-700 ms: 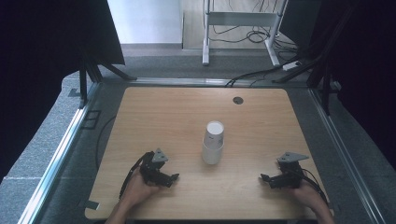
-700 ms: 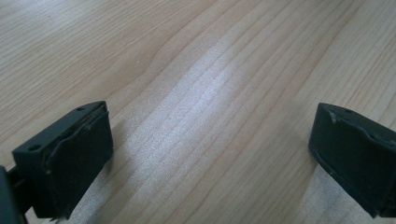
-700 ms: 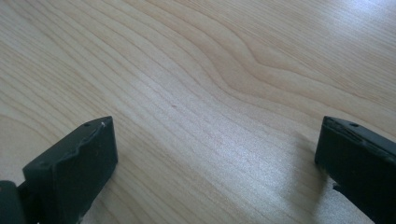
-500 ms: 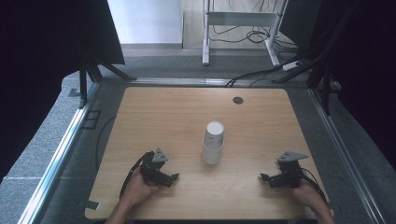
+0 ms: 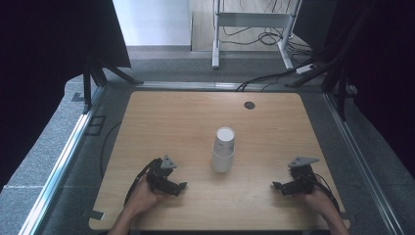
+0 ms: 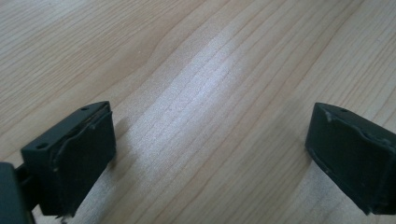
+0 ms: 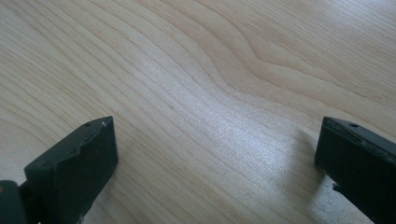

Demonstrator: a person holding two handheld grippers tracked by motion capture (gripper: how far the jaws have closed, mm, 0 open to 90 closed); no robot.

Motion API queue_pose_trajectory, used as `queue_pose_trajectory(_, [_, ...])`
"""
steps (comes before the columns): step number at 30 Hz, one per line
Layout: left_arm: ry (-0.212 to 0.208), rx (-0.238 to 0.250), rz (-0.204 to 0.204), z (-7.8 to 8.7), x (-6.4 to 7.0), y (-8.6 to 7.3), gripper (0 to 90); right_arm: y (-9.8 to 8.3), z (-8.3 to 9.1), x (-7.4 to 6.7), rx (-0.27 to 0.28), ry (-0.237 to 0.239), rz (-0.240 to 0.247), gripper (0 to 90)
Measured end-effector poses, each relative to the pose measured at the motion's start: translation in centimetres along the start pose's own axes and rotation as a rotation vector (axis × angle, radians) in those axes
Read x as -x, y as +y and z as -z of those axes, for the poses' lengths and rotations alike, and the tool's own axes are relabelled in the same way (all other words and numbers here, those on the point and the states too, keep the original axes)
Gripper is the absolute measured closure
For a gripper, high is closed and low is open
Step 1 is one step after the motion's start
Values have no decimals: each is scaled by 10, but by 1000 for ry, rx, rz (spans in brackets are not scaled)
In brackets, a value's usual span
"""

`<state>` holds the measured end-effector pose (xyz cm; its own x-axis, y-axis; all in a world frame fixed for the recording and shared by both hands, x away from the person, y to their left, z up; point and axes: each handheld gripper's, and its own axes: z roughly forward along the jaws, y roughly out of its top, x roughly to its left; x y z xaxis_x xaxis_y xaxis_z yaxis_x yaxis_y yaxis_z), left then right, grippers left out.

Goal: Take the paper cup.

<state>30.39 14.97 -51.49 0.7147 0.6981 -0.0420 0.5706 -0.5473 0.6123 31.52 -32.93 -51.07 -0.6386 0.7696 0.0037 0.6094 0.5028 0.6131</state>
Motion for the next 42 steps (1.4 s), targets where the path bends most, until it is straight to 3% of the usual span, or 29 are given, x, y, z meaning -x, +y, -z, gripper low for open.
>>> queue_pose_trajectory(7, [2, 40, 19, 8, -2, 2, 23, 2, 4, 1, 6, -18, 5, 55])
queue_pose_trajectory(9, [-12, 62, 22, 12, -4, 2, 18, 3, 5, 1, 19, -18, 1, 54])
queue_pose_trajectory(12, [-20, 63, 15, 14, -5, 2, 1, 4, 7, 1, 31, -16, -5, 54])
queue_pose_trajectory(18, [-75, 73, 33, 17, -6, 4, 0, 9, 15, 1, 62, 0, -1, 51])
queue_pose_trajectory(30, [-56, 116, 5, 26, -1, 13, 38, 27, 26, -11, 73, 73, 32, 39])
queue_pose_trajectory(42, [-60, 142, -26, 30, 5, 24, 52, 43, 32, -19, 71, 100, 67, 39])
